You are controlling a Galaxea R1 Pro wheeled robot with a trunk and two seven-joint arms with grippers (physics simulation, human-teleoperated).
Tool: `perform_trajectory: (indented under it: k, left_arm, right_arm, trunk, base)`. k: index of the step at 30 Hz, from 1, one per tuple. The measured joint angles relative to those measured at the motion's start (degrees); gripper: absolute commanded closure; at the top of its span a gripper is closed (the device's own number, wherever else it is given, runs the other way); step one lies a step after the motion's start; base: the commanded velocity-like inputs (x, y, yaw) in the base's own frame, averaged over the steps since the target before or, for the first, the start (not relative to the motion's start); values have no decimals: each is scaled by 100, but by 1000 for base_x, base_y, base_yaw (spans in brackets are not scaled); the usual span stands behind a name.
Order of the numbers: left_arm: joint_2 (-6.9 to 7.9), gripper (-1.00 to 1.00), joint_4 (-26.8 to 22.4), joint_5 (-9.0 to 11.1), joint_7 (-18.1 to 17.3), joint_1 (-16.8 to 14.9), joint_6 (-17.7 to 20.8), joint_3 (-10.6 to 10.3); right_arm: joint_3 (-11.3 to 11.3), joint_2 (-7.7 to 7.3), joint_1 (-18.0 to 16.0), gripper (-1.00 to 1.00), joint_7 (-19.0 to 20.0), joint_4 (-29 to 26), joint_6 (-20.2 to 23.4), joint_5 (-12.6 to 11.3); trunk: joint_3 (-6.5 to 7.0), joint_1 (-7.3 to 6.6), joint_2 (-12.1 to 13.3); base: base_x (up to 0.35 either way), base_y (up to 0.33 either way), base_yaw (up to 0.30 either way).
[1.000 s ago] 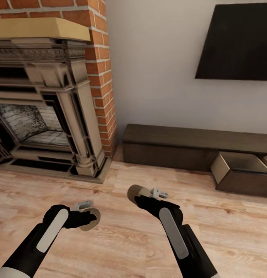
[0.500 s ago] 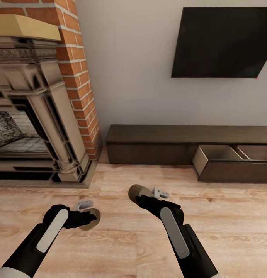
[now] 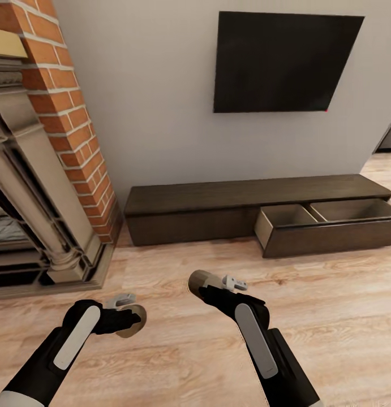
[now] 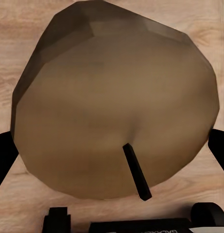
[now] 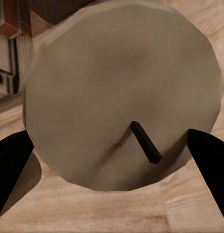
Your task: Place each of the two pumpkins and all three candles from the living room inside a cabinet in the living room (use any cabinet), then make sure every cabinet is closed, and position the cauldron so it is next to a table in the living room.
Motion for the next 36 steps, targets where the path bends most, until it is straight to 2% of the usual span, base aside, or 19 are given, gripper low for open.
perform_trajectory:
  k: [10,18,30,36]
  left_arm:
    - [-3,100,0,-4,0,0,-11,-5]
    - [-3,100,0,-7,8,0,-18,-2]
    - [-2,100,0,-11,9,0,-35,-8]
    - [-1,100,0,-12,9,0,-20,-9]
  right_arm:
    - [79,-24,36,100,16,-18,-242,20]
    - [20,-22,35,100,7,-18,-277,6]
    - [19,-9,35,100,4,-25,-273,0]
    - [19,0,35,100,13,-25,-263,-10]
  trunk:
    - [0,0,0]
    - [-1,0,0]
    - [-3,0,0]
    - [-3,0,0]
  base:
    - [131,-144,-287]
    - [219,-204,-278]
    - [225,-221,-43]
    - [95,-311,-101]
